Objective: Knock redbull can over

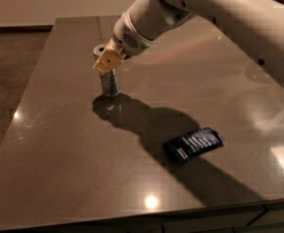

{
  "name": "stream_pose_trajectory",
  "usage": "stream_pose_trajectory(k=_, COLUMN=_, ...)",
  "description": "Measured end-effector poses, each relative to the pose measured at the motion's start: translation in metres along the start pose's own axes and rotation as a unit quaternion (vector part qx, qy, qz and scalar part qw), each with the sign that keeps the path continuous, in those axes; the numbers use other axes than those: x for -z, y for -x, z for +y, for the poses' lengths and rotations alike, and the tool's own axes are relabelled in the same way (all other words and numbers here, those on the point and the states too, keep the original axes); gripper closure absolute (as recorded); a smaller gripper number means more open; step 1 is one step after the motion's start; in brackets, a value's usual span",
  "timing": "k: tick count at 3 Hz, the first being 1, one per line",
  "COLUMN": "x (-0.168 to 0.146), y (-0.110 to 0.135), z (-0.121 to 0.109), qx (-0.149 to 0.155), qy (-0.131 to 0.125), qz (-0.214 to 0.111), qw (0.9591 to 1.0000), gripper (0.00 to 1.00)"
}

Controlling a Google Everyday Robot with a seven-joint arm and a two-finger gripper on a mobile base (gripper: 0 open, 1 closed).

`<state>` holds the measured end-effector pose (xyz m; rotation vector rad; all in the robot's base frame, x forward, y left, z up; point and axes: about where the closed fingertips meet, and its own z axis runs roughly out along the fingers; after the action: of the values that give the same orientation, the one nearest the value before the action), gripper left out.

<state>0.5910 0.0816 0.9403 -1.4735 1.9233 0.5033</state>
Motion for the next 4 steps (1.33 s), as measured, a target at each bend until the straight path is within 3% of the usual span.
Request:
stream_pose_trajectory(k=1, x=0.025, y=0.002, z=-0.011, qx=0.005, qy=-0.013, qz=0.036, qw=0.9992, gripper=1.00)
stream_pose_trajectory(k=2, x=0.049, y=-0.011, z=-0.028, qx=0.011, qy=-0.026, qz=0.100, qw=0.9945, gripper=1.00)
stream_pose_trajectory(k=4, x=0.063, y=-0.046, z=-0.049, qx=0.011, qy=-0.024, qz=0.195, qw=0.9805, gripper=1.00)
